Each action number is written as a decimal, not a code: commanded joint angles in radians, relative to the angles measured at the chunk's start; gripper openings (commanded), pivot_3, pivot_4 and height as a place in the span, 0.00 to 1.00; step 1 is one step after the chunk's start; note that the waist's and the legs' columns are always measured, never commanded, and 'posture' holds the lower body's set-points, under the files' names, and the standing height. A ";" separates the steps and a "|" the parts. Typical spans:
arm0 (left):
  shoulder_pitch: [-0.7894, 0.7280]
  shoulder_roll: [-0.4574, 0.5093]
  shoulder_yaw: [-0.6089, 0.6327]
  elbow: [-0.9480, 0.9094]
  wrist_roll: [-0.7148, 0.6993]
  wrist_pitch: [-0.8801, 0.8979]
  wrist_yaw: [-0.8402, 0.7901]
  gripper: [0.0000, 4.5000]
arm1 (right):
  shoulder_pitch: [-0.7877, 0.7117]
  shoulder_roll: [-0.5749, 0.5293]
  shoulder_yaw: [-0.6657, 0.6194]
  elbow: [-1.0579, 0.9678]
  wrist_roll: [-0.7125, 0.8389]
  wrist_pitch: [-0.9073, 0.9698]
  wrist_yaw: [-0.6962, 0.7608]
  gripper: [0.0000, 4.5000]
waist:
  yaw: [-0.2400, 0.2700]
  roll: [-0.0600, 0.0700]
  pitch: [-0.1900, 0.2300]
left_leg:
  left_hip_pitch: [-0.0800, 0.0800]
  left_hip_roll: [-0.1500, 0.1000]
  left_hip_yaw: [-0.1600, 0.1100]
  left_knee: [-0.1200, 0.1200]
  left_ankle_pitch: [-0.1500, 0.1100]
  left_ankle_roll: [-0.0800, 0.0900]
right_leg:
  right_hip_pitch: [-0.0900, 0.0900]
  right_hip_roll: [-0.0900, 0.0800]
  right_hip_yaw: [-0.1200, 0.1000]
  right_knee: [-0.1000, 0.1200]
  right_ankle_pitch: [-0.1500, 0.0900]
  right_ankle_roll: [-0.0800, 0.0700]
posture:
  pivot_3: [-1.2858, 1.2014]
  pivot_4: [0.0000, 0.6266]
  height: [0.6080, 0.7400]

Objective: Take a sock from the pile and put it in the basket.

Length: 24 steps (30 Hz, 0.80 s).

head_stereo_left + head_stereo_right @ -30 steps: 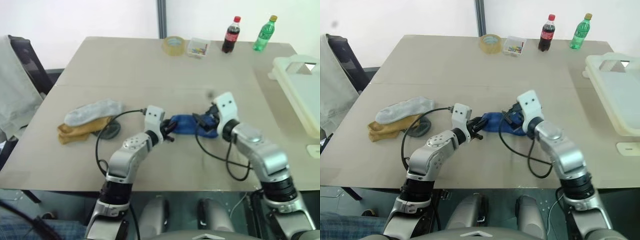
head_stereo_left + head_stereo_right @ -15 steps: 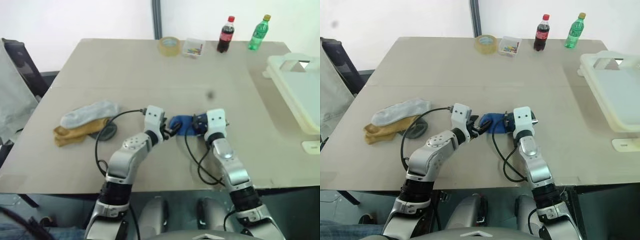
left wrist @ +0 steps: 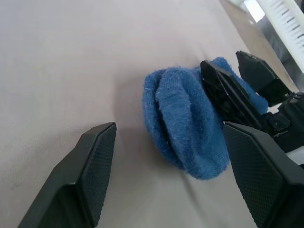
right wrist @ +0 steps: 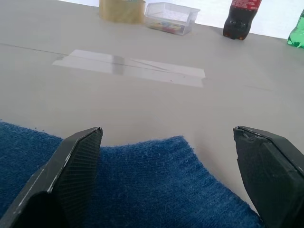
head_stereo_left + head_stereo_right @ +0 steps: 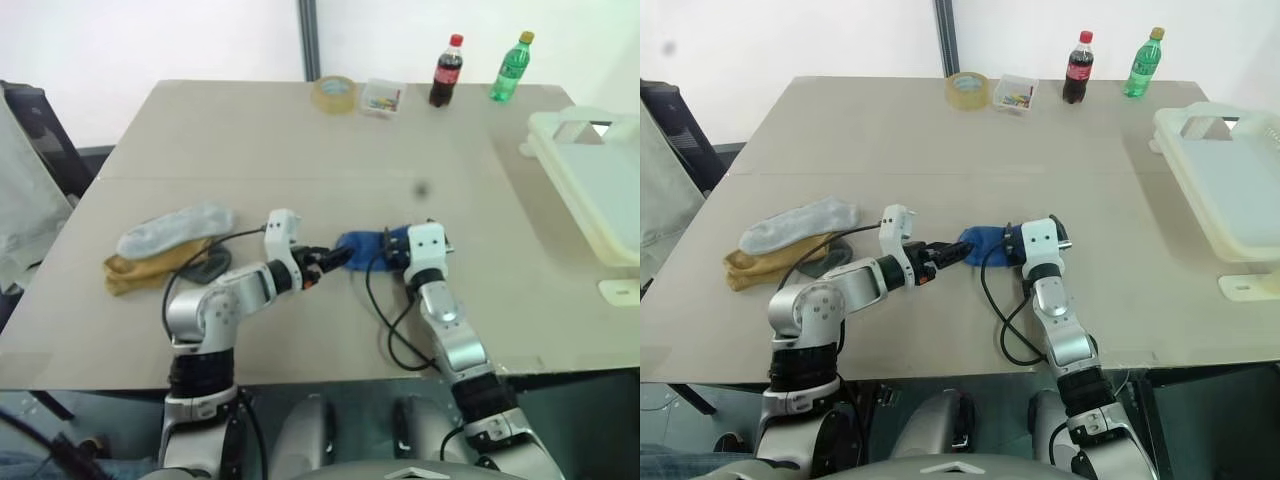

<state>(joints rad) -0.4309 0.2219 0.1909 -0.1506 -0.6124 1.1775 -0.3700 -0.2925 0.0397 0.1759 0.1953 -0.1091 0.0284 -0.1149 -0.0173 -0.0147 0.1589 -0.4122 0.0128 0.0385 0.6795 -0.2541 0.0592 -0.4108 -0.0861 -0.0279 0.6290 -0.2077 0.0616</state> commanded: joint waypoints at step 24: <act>-0.171 -0.241 0.179 0.359 -0.267 0.054 -0.103 0.84 | -0.003 -0.026 -0.017 0.040 -0.048 0.003 0.041 1.00 | 0.003 -0.001 -0.008 | 0.011 -0.001 0.000 -0.009 0.000 0.000 | 0.009 -0.003 0.000 -0.004 -0.001 -0.001 | 0.52 0.24 1.00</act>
<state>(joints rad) -0.5830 -0.0051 0.3830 0.2462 -0.8328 1.2477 -0.4400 -0.3017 0.0175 0.1649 0.2190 -0.1495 0.0189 -0.0770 -0.0143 -0.0156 0.1510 -0.4019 0.0112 0.0385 0.6707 -0.2541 0.0589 -0.4018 -0.0890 -0.0275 0.6250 -0.2082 0.0607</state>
